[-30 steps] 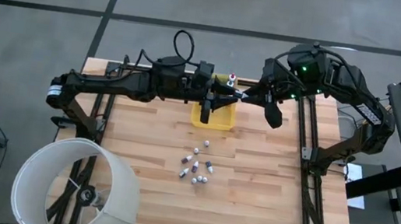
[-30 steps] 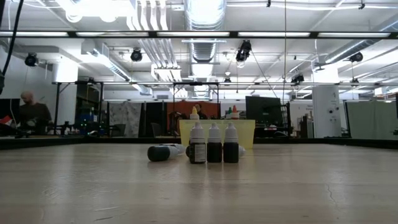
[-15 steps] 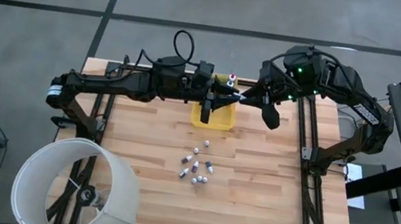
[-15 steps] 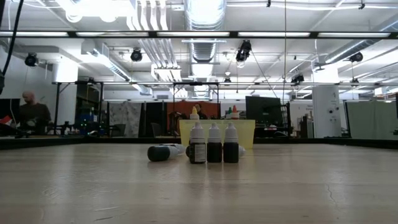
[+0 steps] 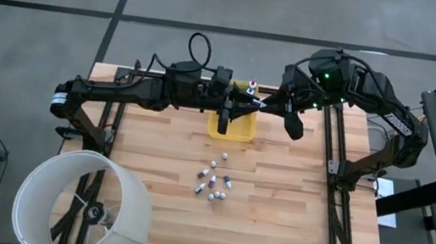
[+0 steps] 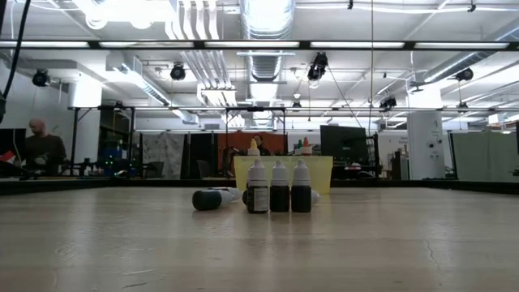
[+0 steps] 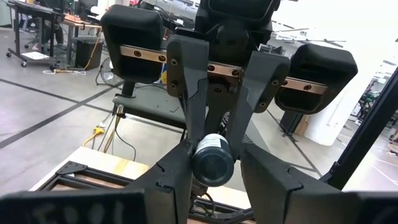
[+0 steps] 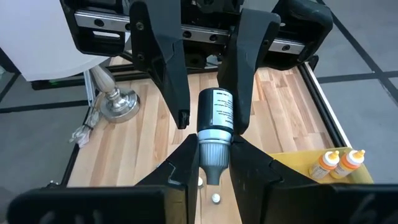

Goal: Pick & Place food coloring
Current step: Put the top small black food coloring bottle into the yellow bin

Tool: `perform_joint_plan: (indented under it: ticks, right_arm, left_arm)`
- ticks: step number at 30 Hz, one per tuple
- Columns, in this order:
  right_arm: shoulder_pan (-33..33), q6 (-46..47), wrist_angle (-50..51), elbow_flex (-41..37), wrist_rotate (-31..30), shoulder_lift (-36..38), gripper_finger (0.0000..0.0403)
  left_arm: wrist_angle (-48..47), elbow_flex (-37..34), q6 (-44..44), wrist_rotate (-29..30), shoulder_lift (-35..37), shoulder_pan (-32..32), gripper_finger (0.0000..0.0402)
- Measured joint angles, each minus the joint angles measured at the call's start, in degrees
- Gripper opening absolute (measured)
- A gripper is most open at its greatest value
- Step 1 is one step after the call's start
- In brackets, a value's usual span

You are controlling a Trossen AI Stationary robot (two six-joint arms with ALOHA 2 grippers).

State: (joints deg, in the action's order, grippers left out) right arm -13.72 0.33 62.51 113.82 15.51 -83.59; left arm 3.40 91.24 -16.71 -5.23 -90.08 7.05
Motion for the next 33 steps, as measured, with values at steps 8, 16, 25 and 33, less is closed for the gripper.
perform_joint_plan:
  ticks: [8, 16, 25, 33]
  right_arm:
    - [0.0, 0.1, -0.1, 0.0, 0.1, 0.0, 0.0066]
    - [0.0, 0.1, -0.1, 0.0, 0.1, 0.0, 0.0066]
    - [0.0, 1.0, -0.1, 0.0, 0.0, 0.0, 0.0082]
    - [0.0, 1.7, -0.2, 0.3, -0.3, 0.0, 0.0141]
  left_arm:
    - [-0.5, 0.0, 0.0, 0.0, 0.0, 0.0, 0.007]
    - [-0.5, 0.0, 0.0, -0.1, 0.0, 0.0, 0.0059]
    - [-0.5, 0.0, -0.1, -0.1, 0.0, 0.0, 0.0059]
    - [-1.5, 0.0, -0.1, -0.3, 0.0, 0.0, 0.0058]
